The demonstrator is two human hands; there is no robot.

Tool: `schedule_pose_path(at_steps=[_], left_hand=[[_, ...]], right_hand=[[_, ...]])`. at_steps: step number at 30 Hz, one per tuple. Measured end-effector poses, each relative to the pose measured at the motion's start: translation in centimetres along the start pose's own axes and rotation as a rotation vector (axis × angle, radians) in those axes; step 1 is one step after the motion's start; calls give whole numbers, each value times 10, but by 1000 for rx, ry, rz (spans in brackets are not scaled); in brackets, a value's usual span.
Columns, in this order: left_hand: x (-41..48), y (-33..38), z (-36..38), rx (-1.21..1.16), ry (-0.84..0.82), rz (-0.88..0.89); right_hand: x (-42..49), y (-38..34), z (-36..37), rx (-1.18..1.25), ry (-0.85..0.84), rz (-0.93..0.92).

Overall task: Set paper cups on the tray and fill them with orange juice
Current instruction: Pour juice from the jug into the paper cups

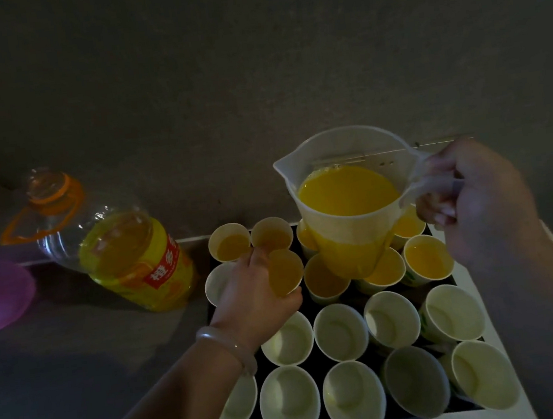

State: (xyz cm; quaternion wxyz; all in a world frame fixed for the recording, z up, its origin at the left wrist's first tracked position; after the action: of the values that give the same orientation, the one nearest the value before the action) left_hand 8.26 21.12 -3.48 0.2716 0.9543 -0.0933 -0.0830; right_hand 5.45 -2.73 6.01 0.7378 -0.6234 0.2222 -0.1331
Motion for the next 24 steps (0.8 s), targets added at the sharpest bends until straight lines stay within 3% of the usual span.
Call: schedule_pose_path(at_steps=[12, 24], left_hand=[[11, -3, 22, 214, -123, 4], [13, -4, 29, 391, -116, 33]], right_hand=[[3, 6, 0, -6, -1, 28], [3, 15, -3, -52, 16, 123]])
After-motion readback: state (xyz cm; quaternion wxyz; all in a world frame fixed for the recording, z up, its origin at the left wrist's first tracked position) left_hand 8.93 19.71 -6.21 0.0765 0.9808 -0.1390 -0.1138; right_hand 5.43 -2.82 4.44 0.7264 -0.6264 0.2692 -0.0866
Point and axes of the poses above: each hand's wrist, its own x-axis towards the middle knuckle, its own z-axis out of the palm, y = z × x, the point moved 10 cm from there along x, towards the middle knuckle, and after that the axes turned 3 degrees about -z, right-handed, at the moved point
